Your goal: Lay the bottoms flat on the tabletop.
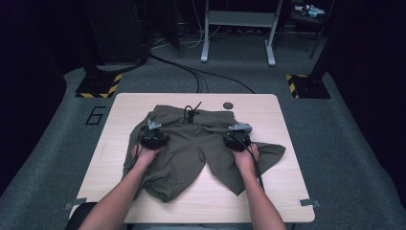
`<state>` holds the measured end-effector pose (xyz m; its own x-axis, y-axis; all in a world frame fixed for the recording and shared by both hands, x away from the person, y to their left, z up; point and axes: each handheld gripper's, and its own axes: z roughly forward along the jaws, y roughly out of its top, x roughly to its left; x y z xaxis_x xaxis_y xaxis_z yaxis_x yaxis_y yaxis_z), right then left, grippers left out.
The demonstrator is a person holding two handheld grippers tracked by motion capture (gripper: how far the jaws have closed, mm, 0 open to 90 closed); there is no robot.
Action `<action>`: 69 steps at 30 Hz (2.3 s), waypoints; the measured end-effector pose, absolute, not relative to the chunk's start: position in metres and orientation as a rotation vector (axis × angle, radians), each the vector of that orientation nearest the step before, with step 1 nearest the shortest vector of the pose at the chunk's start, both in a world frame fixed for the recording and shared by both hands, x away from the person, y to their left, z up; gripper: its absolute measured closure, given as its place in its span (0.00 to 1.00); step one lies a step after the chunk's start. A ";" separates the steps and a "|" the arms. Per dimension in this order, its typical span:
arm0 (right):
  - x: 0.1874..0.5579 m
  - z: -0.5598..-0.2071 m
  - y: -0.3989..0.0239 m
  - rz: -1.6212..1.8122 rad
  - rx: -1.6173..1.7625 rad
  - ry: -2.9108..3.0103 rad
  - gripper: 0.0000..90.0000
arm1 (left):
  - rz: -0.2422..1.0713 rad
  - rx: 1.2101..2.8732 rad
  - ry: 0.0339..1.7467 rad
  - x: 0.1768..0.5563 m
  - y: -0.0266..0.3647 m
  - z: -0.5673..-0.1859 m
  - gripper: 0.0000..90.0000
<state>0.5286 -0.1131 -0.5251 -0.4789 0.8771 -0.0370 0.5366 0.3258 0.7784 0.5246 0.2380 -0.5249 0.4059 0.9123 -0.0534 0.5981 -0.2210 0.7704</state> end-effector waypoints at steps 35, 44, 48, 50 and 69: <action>0.442 -0.487 -0.097 1.170 1.084 2.230 0.64 | 0.510 1.927 1.210 0.462 0.286 -0.487 0.55; 0.427 -0.500 -0.050 1.245 1.042 2.314 0.62 | 0.523 1.984 1.220 0.454 0.304 -0.500 0.54; 0.417 -0.508 -0.020 1.269 0.970 2.386 0.63 | 0.524 1.945 1.251 0.448 0.315 -0.504 0.54; 0.413 -0.512 -0.010 1.279 0.949 2.416 0.62 | 0.532 1.943 1.261 0.445 0.322 -0.505 0.54; 0.388 -0.526 -0.014 1.166 0.764 2.556 0.60 | 0.515 1.980 1.256 0.434 0.338 -0.509 0.50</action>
<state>0.3877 -0.0138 -0.5260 -0.8377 0.5461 0.0075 0.3636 0.5474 0.7538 0.4338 0.3383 -0.5091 0.4444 0.8947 -0.0459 0.6053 -0.2621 0.7516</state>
